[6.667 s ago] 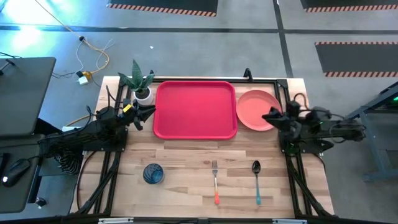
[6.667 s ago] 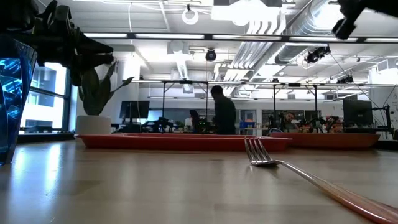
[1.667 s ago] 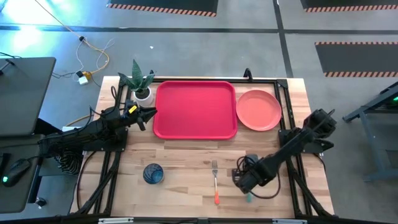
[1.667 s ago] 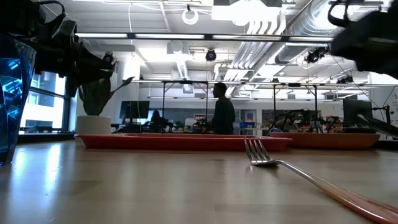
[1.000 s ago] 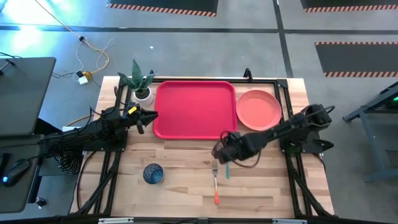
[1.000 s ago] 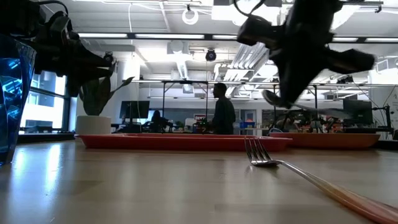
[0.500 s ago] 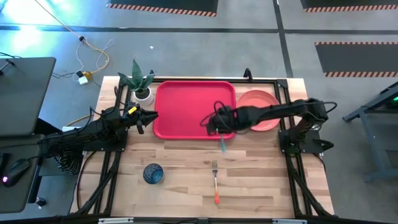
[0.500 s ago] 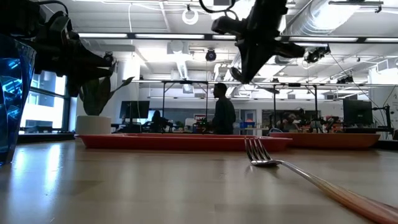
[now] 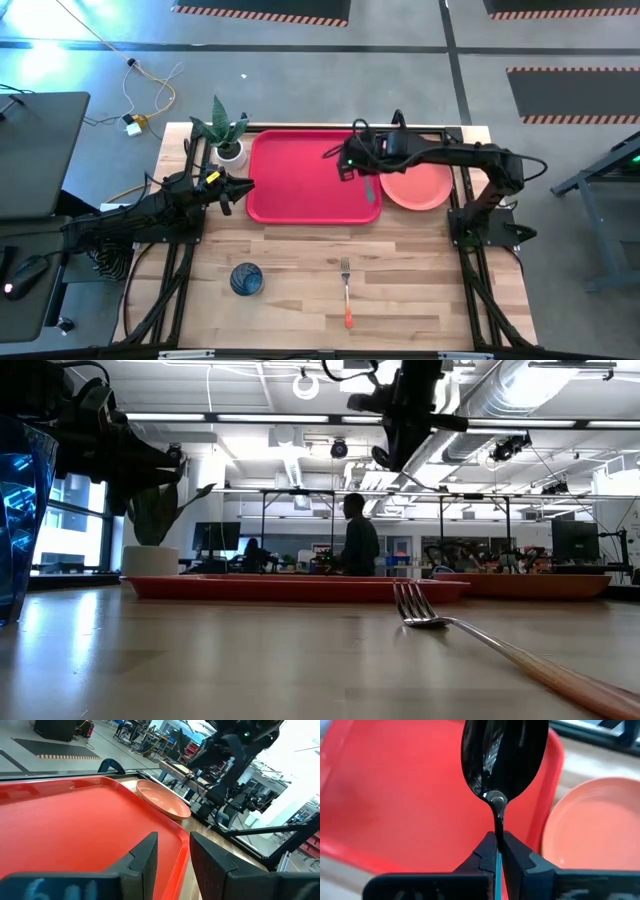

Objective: Pick and place plate/cup/fork/spoon on tray
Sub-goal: Put the blue spoon on the right side of red serving tray

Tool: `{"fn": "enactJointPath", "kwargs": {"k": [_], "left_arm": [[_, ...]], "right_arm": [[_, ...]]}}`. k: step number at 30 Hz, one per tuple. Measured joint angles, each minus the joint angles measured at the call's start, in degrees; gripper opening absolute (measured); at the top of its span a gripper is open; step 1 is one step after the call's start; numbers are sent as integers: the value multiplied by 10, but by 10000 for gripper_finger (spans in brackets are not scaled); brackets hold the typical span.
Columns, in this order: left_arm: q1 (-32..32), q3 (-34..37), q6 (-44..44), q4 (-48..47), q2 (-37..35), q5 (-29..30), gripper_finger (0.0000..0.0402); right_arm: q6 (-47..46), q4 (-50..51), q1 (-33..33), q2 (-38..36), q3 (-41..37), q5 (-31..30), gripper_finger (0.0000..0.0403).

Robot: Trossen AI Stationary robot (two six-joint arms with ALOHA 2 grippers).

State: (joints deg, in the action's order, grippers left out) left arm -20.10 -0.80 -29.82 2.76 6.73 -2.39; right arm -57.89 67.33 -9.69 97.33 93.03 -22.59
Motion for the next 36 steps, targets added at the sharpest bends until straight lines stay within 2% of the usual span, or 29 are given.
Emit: {"fn": "enactJointPath", "kwargs": {"k": [8,19,26,36], "left_arm": [[0,0,-1,0,0,0,104],[0,0,-1,0,0,1,104],[0,0,-1,0,0,1,104],[0,0,0,-11,0,2,104]], "right_arm": [[12,-20,-43,-3,-52,-8,0],[-21,-150,-97,-2,-166,89,0],[-35,-240,-118,-1,-226,125,0],[-29,-292,-137,23,-248,168,0]]}}
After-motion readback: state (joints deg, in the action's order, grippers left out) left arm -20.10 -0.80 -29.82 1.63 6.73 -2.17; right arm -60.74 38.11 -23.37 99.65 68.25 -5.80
